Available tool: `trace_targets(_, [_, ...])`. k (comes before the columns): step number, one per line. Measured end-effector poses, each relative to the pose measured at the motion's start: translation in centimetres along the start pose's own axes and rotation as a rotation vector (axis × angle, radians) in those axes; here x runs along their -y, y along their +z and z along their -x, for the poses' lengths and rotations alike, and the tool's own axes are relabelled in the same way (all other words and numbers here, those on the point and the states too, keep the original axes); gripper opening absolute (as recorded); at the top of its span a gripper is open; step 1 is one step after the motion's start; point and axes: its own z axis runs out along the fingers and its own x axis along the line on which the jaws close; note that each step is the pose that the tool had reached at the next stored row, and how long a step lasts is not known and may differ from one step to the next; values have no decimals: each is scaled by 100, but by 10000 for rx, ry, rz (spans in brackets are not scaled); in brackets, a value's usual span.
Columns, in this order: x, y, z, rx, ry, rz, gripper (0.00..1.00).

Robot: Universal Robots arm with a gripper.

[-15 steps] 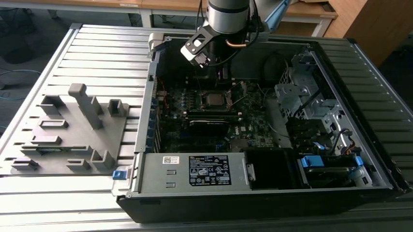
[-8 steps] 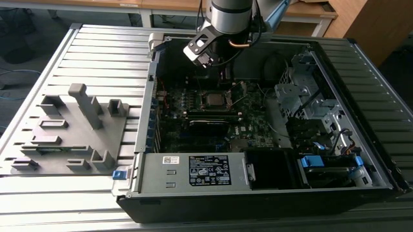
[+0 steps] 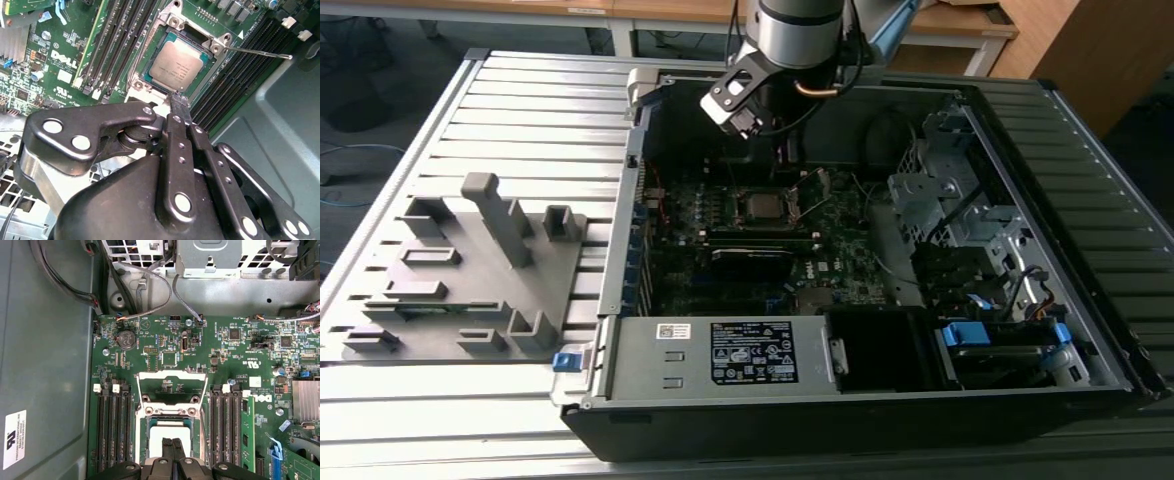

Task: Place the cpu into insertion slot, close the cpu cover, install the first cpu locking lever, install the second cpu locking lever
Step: 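Close the cpu cover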

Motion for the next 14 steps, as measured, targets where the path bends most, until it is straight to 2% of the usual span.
trace_targets(5, [-2, -33, -1, -1, 0, -1, 11])
trace_targets(12, [-2, -34, -1, -1, 0, -1, 11])
trace_targets(14, [-3, -35, -1, 1, -1, -39, 11])
